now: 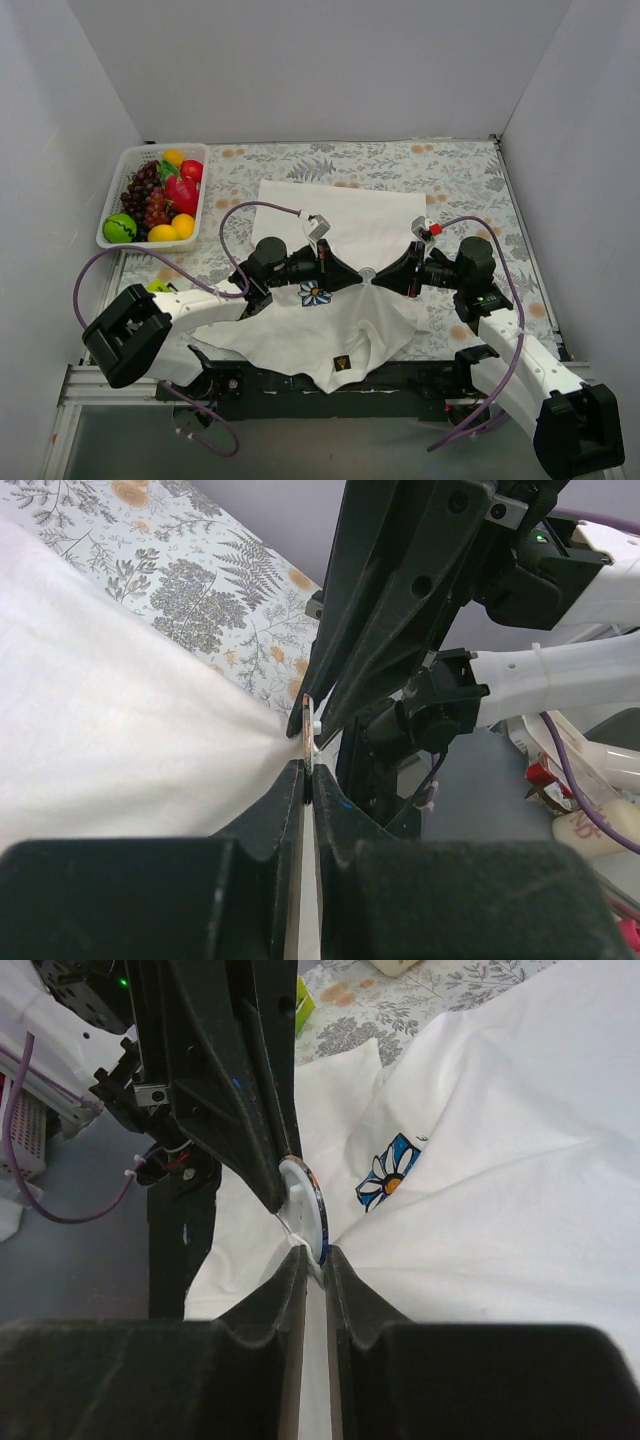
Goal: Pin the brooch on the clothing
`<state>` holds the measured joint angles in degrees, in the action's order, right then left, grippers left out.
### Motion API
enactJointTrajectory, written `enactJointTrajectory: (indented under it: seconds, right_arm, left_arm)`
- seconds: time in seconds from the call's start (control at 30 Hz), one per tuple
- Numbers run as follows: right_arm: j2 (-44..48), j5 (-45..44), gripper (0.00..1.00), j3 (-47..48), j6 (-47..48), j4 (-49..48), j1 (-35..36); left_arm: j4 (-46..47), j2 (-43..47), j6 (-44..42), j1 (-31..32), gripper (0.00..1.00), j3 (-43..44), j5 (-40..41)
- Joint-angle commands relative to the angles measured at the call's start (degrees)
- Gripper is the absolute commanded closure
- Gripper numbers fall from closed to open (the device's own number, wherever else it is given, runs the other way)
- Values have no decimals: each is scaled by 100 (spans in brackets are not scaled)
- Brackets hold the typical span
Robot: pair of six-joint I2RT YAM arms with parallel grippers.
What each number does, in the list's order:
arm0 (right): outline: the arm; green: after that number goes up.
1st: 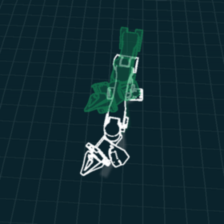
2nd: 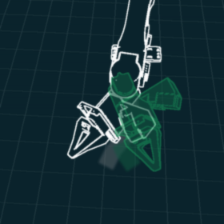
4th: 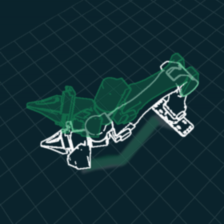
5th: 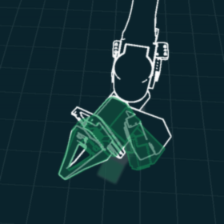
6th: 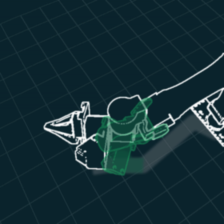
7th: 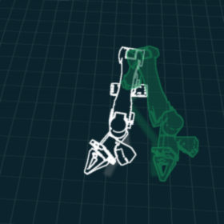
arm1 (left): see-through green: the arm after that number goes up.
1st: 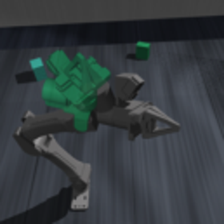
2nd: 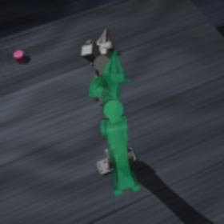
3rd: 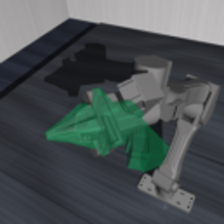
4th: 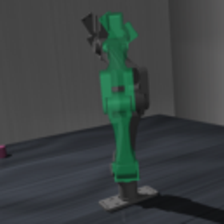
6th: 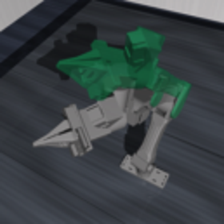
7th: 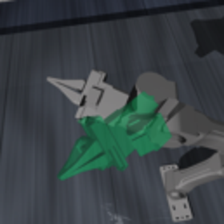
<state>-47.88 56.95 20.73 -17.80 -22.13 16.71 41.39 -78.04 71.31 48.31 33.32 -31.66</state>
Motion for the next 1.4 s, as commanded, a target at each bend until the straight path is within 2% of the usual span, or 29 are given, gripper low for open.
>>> enactJointTrajectory:
  seconds: [0.0,0.13,0.23,0.27,0.37,0.4,0.53,0.7,1.03,1.13,1.37]
  right_arm:
    - [103,-8,84,-87,119,-46,25]
    - [235,-131,81,62,268,235,78]
    - [419,-210,57,177,365,473,78]
    - [472,-176,40,203,365,464,78]
    - [613,-44,21,238,339,368,78]
    - [630,-26,20,247,339,333,78]
    - [561,97,19,291,339,297,78]
    - [472,299,24,309,277,166,69]
    - [446,589,40,405,172,-46,69]
    - [481,607,50,388,181,-72,69]
    - [560,677,49,397,189,-90,61]
  left_arm:
    - [326,105,181,2,100,183,-226]
    - [370,-88,243,3,100,315,-472]
    - [248,-167,191,-6,100,420,-604]
    - [212,-168,130,2,100,438,-657]
    - [124,-133,59,3,100,456,-762]
    - [115,-124,24,-6,100,456,-771]
    - [115,-97,6,3,100,474,-894]
    - [98,-89,-20,-6,100,561,-1228]
    - [-148,-80,-179,2,100,685,-1343]
    - [-149,-19,-196,3,100,632,-1317]
    - [-245,113,-258,3,100,588,-1159]
